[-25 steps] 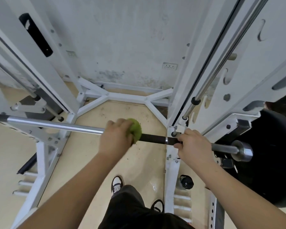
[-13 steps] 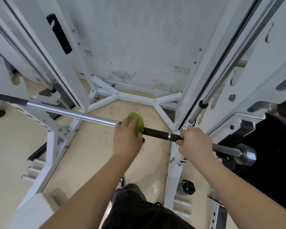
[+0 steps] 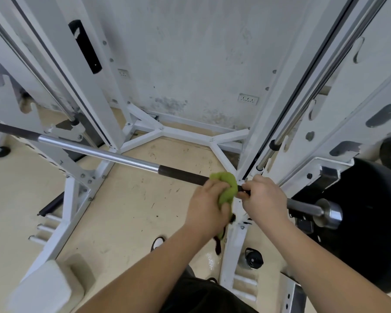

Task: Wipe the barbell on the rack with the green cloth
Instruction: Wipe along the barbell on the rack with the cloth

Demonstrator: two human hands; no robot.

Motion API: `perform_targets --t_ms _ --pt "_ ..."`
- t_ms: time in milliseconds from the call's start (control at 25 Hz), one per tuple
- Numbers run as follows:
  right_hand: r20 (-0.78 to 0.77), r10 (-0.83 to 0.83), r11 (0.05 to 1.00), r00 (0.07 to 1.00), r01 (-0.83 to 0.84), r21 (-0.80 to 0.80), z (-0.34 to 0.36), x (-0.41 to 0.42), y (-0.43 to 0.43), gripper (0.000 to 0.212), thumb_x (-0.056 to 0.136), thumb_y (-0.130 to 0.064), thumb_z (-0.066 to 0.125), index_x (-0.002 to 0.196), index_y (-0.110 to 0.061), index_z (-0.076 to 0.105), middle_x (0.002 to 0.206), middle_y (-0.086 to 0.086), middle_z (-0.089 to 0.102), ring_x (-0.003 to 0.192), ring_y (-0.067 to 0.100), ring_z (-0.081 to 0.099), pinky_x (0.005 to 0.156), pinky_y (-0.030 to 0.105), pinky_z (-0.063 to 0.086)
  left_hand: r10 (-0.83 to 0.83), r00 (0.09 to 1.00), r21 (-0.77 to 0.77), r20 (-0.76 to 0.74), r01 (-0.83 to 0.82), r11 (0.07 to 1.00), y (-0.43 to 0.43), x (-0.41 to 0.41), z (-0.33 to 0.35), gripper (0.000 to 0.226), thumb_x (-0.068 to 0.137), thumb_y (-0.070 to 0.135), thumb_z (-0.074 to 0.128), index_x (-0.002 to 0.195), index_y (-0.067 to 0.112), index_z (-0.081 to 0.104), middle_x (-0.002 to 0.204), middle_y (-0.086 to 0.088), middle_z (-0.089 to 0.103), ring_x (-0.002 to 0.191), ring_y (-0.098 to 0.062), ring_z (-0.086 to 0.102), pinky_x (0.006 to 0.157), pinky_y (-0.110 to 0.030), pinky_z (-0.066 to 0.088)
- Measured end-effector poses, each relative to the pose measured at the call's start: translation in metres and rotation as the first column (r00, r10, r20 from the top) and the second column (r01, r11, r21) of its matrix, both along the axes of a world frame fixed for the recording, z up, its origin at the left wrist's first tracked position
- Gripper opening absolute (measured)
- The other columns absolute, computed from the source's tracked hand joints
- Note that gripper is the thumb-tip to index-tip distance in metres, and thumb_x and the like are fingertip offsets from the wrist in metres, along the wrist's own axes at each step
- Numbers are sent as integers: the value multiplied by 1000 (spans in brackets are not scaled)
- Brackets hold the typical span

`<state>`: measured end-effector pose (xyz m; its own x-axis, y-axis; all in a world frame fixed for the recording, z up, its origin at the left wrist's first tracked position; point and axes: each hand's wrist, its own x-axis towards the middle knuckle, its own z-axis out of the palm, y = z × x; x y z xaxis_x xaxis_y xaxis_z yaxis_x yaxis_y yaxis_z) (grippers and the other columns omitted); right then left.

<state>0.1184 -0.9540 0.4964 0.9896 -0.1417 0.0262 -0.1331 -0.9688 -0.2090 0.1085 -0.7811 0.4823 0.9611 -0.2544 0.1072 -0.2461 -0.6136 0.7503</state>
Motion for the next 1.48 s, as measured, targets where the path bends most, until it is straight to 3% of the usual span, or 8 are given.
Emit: perform_targets --t_ms 120,280,440,640,840,1120,1320,1480 --pt "26 -4 1000 1000 3 12 -2 1 1 14 85 -34 74 85 -21 79 77 -5 49 82 21 51 62 31 34 250 858 -277 -448 -399 874 30 -45 -21 27 77 26 62 102 29 73 87 9 77 79 -5 72 67 -17 54" --pt "-8 2 998 1000 -2 -69 -4 8 4 16 85 -37 68 85 -23 76 78 -7 48 77 16 40 62 30 34 403 436 -297 -805 -883 363 58 -21 -33 28 90 33 67 104 9 68 103 -21 76 97 -38 74 84 -57 62" --pt "-34 8 997 999 -10 -76 -2 6 4 19 87 -38 67 89 -22 76 81 -6 47 80 17 41 63 31 35 89 634 -613 -769 -769 182 41 30 -12 41 92 16 56 132 9 64 130 -21 69 122 -42 64 105 -60 51" --pt "-36 57 998 998 -56 37 5 0 -3 13 90 -27 67 93 -20 77 84 -5 50 93 23 54 64 31 37 -70 519 -513 -852 -800 312 -11 0 -15 24 100 7 62 123 4 66 125 -22 72 112 -35 71 96 -54 59" --pt "85 25 982 996 -40 183 11 -47 -43 12 87 -16 70 96 -21 77 88 -9 60 88 18 55 58 37 53 128 627 -638 -768 -766 -78 50 42 -16 18 107 2 41 122 6 51 113 -20 65 103 -34 61 102 -55 53" --pt "-23 -26 995 999 28 99 8 -54 -44 10 88 -26 65 88 -23 75 88 -7 59 92 21 58 62 32 49 -166 506 -532 -846 -799 279 -26 1 0 29 106 14 44 126 4 63 121 -19 75 111 -34 72 75 -39 62" --pt "-34 -92 996 995 92 8 7 -72 -55 13 89 -30 65 90 -22 74 102 -7 63 101 18 57 65 30 45 24 547 -540 -837 -832 131 -35 17 6 26 102 1 42 121 3 60 116 -20 76 114 -33 72 99 -47 56" --pt "-54 -98 994 994 100 33 9 -80 -56 17 80 -23 67 96 -19 71 103 -5 63 104 21 58 63 31 47 -77 517 -469 -852 -690 552 -80 -24 41 21 90 19 69 109 11 74 101 -12 81 94 -29 78 80 -42 64"
